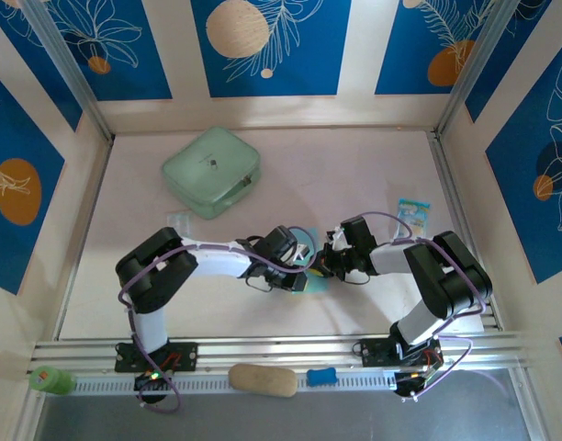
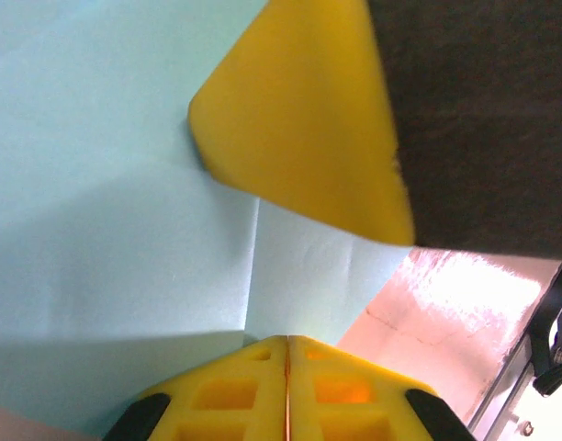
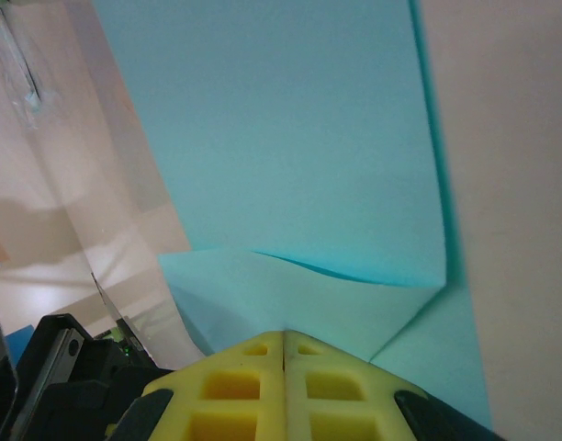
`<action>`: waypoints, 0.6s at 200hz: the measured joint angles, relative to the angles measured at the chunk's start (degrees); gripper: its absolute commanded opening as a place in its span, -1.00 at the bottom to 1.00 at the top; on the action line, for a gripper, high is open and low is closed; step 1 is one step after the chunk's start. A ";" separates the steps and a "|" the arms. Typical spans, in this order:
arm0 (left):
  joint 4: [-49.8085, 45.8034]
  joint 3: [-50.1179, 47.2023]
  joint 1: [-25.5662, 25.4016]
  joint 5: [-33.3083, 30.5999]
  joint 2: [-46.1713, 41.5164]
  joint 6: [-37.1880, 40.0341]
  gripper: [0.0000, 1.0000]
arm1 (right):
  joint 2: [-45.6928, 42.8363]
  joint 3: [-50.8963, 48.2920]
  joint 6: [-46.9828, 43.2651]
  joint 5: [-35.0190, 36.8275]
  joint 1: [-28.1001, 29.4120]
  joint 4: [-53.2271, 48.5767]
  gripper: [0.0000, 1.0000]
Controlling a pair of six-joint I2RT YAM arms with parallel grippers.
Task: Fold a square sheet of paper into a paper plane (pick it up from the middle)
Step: Fold the triangle a second time at the center of the table.
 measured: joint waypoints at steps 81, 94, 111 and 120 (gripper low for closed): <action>2.80 -4.17 0.00 0.61 -2.54 -1.38 -0.80 | 0.22 0.22 0.00 -0.44 -0.20 -0.26 -0.94; 2.86 -5.01 0.00 0.98 -3.10 -1.55 -0.81 | 0.22 0.31 0.00 -0.44 -0.20 -0.46 -0.94; 2.99 -6.51 0.00 1.16 -4.22 -1.77 -0.81 | 0.22 0.31 0.00 -0.44 -0.20 -0.46 -0.94; 2.95 -7.41 -0.02 1.18 -4.98 -1.95 -0.82 | 0.22 0.33 0.00 -0.44 -0.20 -0.46 -0.94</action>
